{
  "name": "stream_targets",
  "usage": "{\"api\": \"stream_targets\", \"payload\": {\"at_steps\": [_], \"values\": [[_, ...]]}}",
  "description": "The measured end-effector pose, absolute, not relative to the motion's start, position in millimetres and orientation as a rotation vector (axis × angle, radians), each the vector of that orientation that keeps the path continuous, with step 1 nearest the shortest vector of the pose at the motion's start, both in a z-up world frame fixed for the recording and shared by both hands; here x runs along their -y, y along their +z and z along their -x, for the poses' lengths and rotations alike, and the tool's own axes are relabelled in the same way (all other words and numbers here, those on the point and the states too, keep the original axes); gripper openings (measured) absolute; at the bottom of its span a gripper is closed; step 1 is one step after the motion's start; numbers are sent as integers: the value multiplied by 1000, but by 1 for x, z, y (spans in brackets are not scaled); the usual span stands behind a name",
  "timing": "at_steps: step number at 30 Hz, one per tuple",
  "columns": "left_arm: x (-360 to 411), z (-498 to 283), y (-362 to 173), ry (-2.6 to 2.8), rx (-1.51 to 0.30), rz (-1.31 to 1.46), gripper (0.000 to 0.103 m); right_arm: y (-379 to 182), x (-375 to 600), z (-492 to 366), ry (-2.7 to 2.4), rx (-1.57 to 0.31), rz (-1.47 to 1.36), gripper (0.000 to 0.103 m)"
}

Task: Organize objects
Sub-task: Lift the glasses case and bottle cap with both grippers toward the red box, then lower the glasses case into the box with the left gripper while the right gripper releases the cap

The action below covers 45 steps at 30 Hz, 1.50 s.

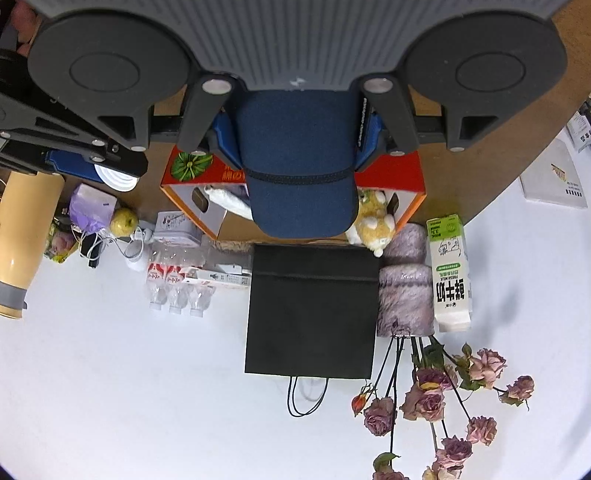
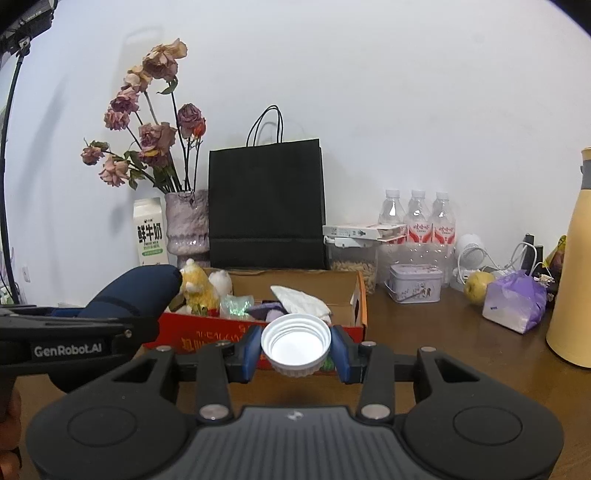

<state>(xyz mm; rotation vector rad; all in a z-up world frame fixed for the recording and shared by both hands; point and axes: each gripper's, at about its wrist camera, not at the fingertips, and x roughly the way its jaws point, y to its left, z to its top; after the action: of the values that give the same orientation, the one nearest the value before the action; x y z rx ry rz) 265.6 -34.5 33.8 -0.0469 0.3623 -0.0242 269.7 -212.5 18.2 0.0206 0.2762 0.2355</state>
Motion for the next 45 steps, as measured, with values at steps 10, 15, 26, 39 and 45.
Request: {"api": "stream_targets", "payload": {"at_steps": [10,15,26,39,45], "values": [[33,-297,36,-21,-362,71,65,25,204,-299,255,-273,-31,39],[31,-313,37,-17,-353,81,65,27,200,-316,262,-271,-41,39],[24,-353,40,-13,-349,110,65,26,191,-356,272,-271,-46,39],[17,-405,33,-22,-367,101,65,17,187,-411,278,-302,-34,39],[13,-433,30,-22,-374,89,65,15,186,-438,270,-306,-26,39]]}}
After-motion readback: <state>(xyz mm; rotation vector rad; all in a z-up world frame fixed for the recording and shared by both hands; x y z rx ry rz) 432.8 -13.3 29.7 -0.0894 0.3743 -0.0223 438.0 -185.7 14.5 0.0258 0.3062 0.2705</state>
